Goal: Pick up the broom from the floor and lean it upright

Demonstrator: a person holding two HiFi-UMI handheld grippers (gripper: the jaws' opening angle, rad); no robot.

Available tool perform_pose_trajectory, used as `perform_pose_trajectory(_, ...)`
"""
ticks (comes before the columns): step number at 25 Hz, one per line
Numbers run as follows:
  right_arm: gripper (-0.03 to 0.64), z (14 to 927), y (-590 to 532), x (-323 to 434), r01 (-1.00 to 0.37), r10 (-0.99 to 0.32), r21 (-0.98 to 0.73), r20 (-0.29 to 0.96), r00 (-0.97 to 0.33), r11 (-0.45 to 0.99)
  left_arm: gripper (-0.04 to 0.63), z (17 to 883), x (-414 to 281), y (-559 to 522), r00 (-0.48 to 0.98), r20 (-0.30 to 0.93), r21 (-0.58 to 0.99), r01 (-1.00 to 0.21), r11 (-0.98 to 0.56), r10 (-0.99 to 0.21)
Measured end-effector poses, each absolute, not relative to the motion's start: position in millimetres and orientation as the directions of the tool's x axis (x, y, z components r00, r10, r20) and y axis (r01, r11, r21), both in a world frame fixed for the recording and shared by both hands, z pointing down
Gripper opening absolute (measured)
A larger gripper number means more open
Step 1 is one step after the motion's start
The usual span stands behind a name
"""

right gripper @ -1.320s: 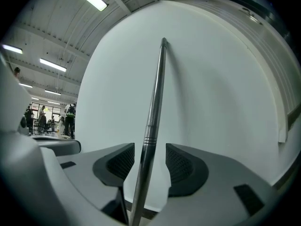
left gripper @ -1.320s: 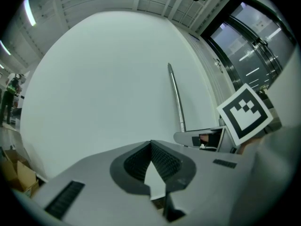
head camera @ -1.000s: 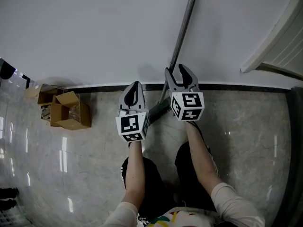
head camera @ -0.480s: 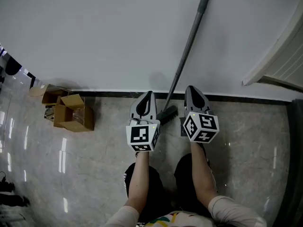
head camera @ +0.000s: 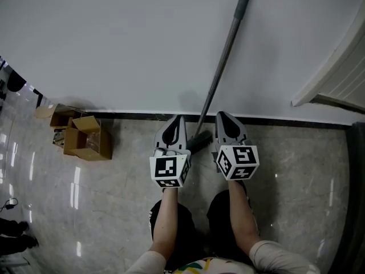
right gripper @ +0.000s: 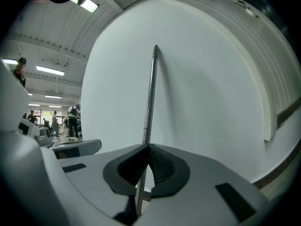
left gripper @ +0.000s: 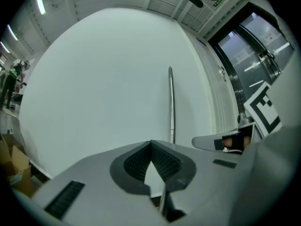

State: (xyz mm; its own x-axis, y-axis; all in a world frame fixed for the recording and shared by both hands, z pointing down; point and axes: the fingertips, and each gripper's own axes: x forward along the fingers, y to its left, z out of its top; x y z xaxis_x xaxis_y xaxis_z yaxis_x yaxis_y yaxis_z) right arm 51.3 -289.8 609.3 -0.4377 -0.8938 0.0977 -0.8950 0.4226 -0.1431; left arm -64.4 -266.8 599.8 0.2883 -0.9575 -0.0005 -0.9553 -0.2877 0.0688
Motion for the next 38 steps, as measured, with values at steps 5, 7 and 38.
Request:
perform_pose_trajectory(5, 0.012, 609.7, -284.3, 49.0, -0.898, -0.891, -0.059, 0.112, -0.44, 0.436, 0.044, 594.5, -66.4, -265.7, 0.276, -0.03, 0.124, -0.953, -0.277, -0.961)
perform_pose_trajectory(7, 0.012, 609.0, -282.7, 51.9, -0.901, -0.895, -0.083, 0.107, -0.433, 0.426, 0.044, 594.8, -66.5, -264.5, 0.273, -0.03, 0.117, -0.955, -0.274, -0.962)
perform_pose_trajectory(38, 0.014, 8.1, -123.6, 90.0, -0.86, -0.827, -0.075, 0.243, -0.507, 0.505, 0.044, 1.7, -91.4, -95.4, 0.14, 0.12, 0.049, -0.99, -0.135, -0.983)
